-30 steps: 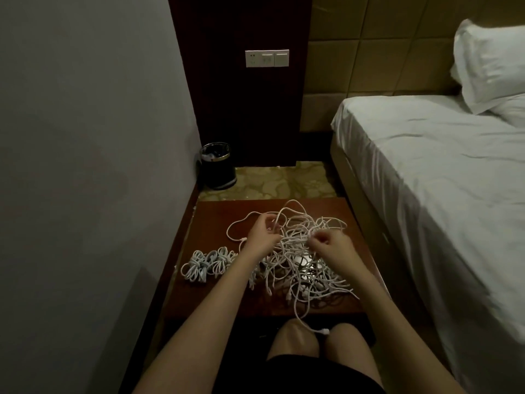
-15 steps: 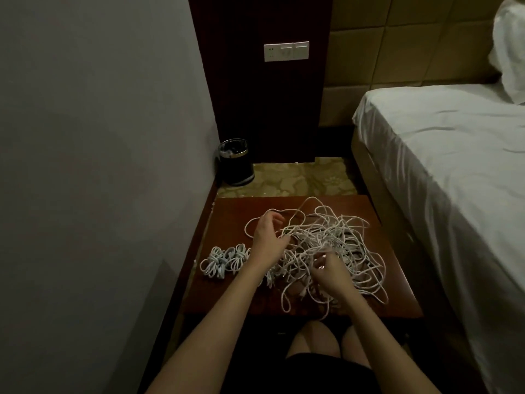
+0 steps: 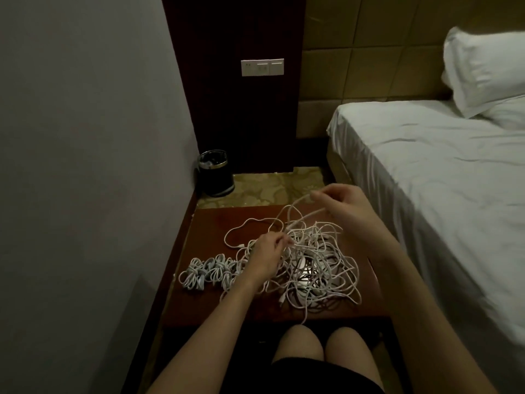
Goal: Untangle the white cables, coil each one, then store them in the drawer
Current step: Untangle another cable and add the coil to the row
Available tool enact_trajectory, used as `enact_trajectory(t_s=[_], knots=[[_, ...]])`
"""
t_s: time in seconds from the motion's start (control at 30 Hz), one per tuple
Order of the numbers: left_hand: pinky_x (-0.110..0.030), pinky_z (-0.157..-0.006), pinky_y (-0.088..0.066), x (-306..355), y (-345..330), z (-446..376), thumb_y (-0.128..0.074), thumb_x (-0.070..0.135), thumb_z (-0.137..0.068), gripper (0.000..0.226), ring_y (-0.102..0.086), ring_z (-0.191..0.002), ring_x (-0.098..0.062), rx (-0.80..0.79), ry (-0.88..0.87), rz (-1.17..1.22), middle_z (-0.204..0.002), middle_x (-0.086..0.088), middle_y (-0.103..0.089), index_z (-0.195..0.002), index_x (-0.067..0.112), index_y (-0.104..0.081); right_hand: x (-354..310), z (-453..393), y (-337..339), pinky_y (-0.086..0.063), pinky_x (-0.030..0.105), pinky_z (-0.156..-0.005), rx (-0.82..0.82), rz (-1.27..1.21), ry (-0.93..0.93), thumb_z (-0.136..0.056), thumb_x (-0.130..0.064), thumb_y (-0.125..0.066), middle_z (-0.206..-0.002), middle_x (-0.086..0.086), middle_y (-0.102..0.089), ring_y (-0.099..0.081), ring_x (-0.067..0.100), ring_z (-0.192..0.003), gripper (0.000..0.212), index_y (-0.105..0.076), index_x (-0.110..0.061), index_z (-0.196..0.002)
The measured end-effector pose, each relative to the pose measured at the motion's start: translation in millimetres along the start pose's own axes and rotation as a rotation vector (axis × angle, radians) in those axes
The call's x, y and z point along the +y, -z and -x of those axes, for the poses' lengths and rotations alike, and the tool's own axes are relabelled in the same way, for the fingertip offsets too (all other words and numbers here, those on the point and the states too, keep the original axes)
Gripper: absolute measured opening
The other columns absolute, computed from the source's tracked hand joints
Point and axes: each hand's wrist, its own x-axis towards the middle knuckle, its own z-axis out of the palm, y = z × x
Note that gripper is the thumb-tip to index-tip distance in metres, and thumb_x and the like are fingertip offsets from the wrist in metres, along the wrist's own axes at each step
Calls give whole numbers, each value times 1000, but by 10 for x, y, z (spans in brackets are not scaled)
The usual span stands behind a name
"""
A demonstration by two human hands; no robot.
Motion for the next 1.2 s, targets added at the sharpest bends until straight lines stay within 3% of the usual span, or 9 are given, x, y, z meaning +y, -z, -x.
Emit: enact_trajectory(t_s=[0.13, 0.23, 0.4, 0.57, 0.7, 0.8, 0.97, 1.1, 1.2], knots=[[-33, -95, -38, 144, 40, -99, -44, 42, -100, 36, -43, -117, -15, 21, -42, -113, -122, 1, -55, -115, 22, -69, -108, 6, -26, -51, 35, -61, 229, -223, 105, -94, -19, -61, -75, 12, -63, -61, 25, -66, 13, -64, -13, -83], [-35, -92, -38, 359, 203, -157, -45, 34, -100, 32, -46, -109, -13, 185, -127, -82, -112, 1, -60, -104, 16, -71, 105, -7, -35, -46, 29, -59, 316, -7, 109, -98, -20, -52, -77, 8, -62, -57, 15, -66, 20, -62, -14, -82], [-9, -67, -45, 848, 511, -203, -47, 23, -102, 30, -60, -73, 5, 170, -238, 218, -84, 3, -68, -98, 5, -71, 438, -78, -136, -39, 21, -59, 62, 268, -74, -99, -30, -49, -84, -4, -61, -55, 8, -68, 22, -61, -13, -107], [-21, -70, -55, 1165, 624, -238, -52, 26, -99, 26, -67, -79, -9, 98, -304, 313, -86, -1, -70, -100, 10, -73, 407, -112, -381, -39, 18, -56, -157, 176, -11, -96, -31, -57, -68, -12, -64, -55, -2, -55, 22, -65, -12, -101], [-19, -66, -51, 1170, 578, -218, -56, 32, -97, 30, -64, -71, -2, 101, -258, 448, -82, 4, -66, -109, 9, -70, 240, -117, -445, -32, 13, -43, -30, 3, 8, -104, -22, -37, -41, -10, -52, -45, -2, -36, 43, -58, -7, -69], [-28, -83, -55, 893, 391, -113, -53, 55, -90, 48, -64, -96, -9, 125, -196, 429, -110, -2, -64, -118, 18, -61, 72, -90, -346, -38, 9, -41, 24, -193, 38, -105, -17, -31, -45, -9, -59, -53, -2, -40, 41, -57, -4, -76], [-18, -74, -50, 448, 102, 70, -51, 41, -96, 33, -63, -89, -3, -54, -136, 209, -104, 3, -68, -112, 15, -63, -44, -152, -211, -42, 25, -52, 143, -265, 54, -104, -27, -36, -62, 11, -52, -51, 14, -51, 39, -53, -9, -74], [-4, -59, -36, 272, 101, 65, -46, 39, -100, 35, -56, -74, 3, 20, -14, 163, -103, 2, -70, -113, 16, -69, -113, -128, -150, -46, 18, -52, 242, -269, 162, -105, -22, -33, -61, 11, -55, -56, 7, -49, 39, -52, -9, -73], [-3, -59, -37, 365, 197, 46, -47, 30, -101, 32, -58, -71, 7, 52, -44, 183, -92, 3, -69, -105, 10, -71, -45, -99, -133, -49, 25, -58, 282, -374, 109, -103, -25, -40, -61, 6, -59, -58, 14, -58, 37, -57, -13, -73]])
